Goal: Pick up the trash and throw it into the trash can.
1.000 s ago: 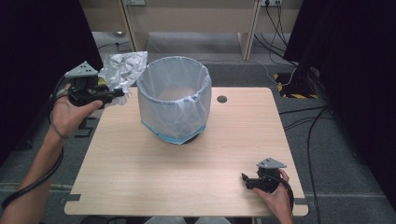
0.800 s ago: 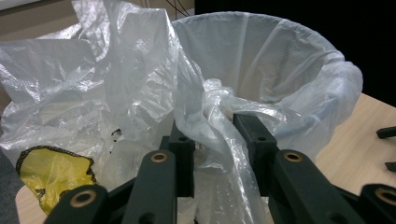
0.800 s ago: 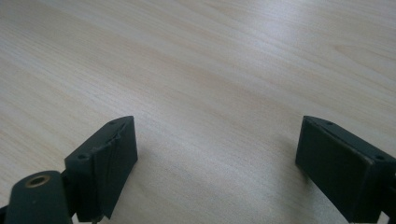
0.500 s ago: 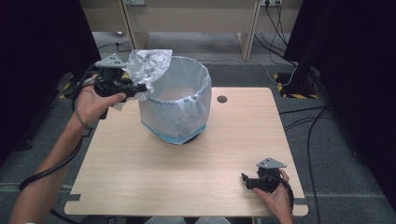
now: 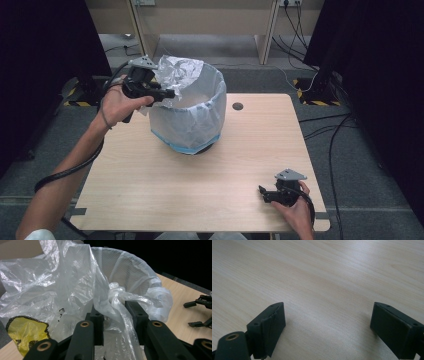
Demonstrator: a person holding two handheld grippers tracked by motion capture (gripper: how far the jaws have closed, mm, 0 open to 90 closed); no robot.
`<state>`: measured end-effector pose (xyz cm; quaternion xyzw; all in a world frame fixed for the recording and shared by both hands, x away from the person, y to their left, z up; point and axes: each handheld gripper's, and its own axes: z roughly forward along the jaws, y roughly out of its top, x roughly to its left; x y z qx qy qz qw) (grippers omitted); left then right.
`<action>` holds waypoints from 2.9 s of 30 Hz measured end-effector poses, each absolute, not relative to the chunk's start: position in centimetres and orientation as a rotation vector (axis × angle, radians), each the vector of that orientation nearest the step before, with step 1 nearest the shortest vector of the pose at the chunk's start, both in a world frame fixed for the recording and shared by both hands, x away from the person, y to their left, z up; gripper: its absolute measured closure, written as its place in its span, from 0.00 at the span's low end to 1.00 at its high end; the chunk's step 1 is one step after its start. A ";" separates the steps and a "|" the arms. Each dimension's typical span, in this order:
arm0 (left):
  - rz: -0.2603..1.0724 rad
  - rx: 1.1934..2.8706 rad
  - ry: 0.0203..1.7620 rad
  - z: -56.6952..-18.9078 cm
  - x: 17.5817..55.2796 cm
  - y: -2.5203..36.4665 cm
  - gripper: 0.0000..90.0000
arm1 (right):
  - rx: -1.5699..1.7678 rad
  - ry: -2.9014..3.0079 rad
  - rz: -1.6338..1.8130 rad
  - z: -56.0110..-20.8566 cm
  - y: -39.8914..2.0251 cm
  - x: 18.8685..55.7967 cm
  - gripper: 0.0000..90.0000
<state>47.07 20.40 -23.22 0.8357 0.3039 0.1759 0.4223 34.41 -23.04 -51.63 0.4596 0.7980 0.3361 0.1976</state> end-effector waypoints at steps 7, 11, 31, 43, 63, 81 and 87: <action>0.415 2.125 0.746 -23.3 47.5 19.0 0.77 | 1.287 2.232 0.941 -51.6 -23.0 34.4 0.14; 0.397 2.130 0.739 -23.3 47.8 18.2 0.77 | 1.287 2.233 0.942 -51.6 -23.0 34.4 0.14; 0.329 2.072 0.807 -23.1 49.3 17.9 0.48 | 1.281 2.235 0.942 -51.6 -23.1 34.5 0.14; 0.336 2.058 0.810 -23.0 48.7 18.6 0.46 | 1.280 2.236 0.942 -51.6 -23.1 34.5 0.14; 0.390 1.965 0.870 -24.3 47.1 22.8 0.34 | 1.280 2.236 0.942 -51.6 -23.1 34.5 0.14; 0.420 1.916 0.918 -25.3 45.1 26.7 0.26 | 1.280 2.236 0.941 -51.6 -23.1 34.5 0.14; 0.431 1.880 0.948 -25.9 44.6 28.0 0.22 | 1.280 2.236 0.941 -51.6 -23.1 34.5 0.14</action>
